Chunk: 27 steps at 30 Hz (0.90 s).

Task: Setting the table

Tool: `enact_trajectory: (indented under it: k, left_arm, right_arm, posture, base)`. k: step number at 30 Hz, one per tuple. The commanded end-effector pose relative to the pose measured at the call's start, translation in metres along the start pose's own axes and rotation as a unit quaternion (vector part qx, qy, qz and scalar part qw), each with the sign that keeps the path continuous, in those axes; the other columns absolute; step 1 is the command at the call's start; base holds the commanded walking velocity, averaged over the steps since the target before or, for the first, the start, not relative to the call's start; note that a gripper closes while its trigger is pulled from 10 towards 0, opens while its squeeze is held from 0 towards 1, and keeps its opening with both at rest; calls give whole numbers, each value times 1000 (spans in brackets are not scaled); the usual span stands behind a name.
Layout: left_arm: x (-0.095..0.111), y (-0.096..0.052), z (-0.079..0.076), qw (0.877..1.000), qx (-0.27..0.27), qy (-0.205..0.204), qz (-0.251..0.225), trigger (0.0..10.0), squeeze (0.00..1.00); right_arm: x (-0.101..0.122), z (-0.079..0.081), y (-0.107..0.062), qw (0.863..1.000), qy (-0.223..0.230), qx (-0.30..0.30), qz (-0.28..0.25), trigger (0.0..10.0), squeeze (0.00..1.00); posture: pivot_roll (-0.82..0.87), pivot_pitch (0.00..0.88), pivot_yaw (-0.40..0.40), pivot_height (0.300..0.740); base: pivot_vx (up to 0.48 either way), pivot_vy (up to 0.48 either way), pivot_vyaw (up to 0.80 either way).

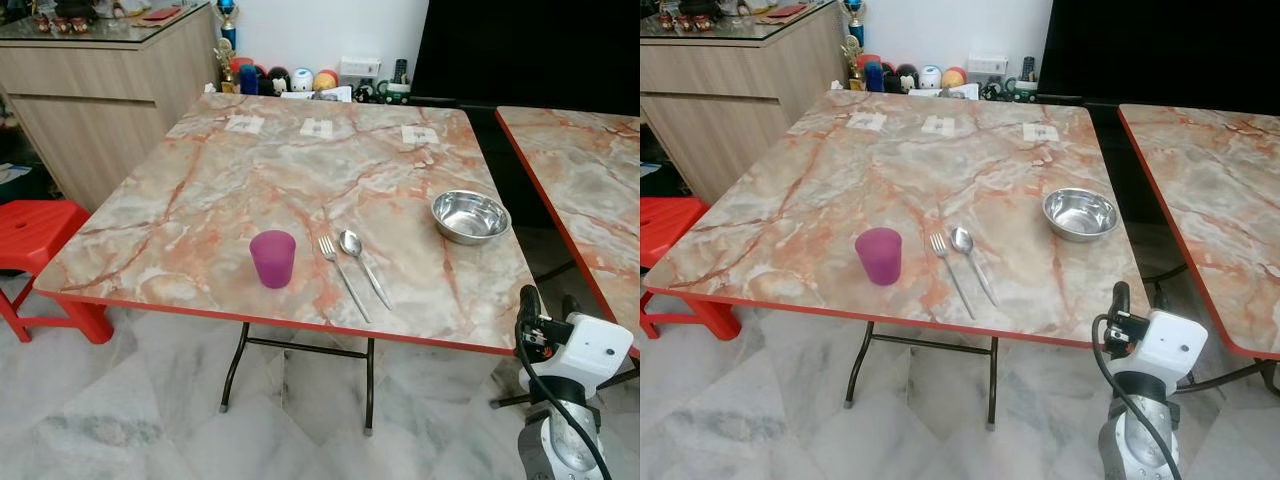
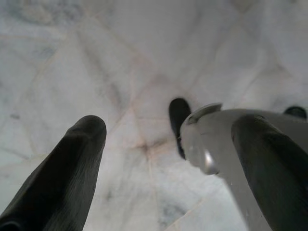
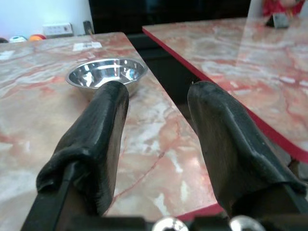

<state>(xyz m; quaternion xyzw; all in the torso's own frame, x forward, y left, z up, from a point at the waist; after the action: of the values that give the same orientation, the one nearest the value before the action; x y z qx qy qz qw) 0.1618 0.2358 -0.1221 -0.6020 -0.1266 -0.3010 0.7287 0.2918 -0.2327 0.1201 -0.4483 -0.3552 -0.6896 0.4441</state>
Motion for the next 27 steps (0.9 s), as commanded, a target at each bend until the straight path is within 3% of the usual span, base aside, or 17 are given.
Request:
enact_trajectory:
  k: [1,4,9,19,27]
  left_arm:
    - [1,0,-2,1000,-2,3,-1,10000,0]
    - [4,1,-4,1000,-4,2,-5,10000,0]
    - [7,2,-4,1000,-5,2,-8,10000,0]
    - [3,1,-3,1000,-1,-3,-4,10000,0]
    - [1,1,-5,1000,-3,-4,0,10000,0]
  right_arm:
    - [8,-2,4,1000,9,-8,-8,10000,0]
    - [8,-4,6,1000,22,-18,-7,10000,0]
    - [11,-1,9,1000,15,-15,-17,10000,0]
    - [7,17,12,1000,7,13,-8,10000,0]
    - [4,18,17,1000,3,11,4,10000,0]
  posture:
    - [-34,51,-19,740]
    - [-35,51,-20,740]
    - [-32,60,-21,740]
    - [-24,70,-25,740]
    - [-25,80,-25,740]
  base:
    - [352,0,-800]
    - [352,0,-800]
    - [354,0,0]
    - [348,0,0]
    - [0,0,0]
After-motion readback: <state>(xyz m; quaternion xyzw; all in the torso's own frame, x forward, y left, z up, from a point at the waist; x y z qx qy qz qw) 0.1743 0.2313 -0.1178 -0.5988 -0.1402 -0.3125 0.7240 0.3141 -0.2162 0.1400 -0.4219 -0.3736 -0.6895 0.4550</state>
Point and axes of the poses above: a point about 5 cm out from each wrist's last joint towards the gripper, its own y axis pointing out of the wrist towards the gripper, its own x axis along the axis of the wrist's last joint, z = x × y, the point moved 4 cm from there along y, pointing out of the wrist towards the gripper, and after that the axes turned 13 degrees about y, right-handed, at the moved point
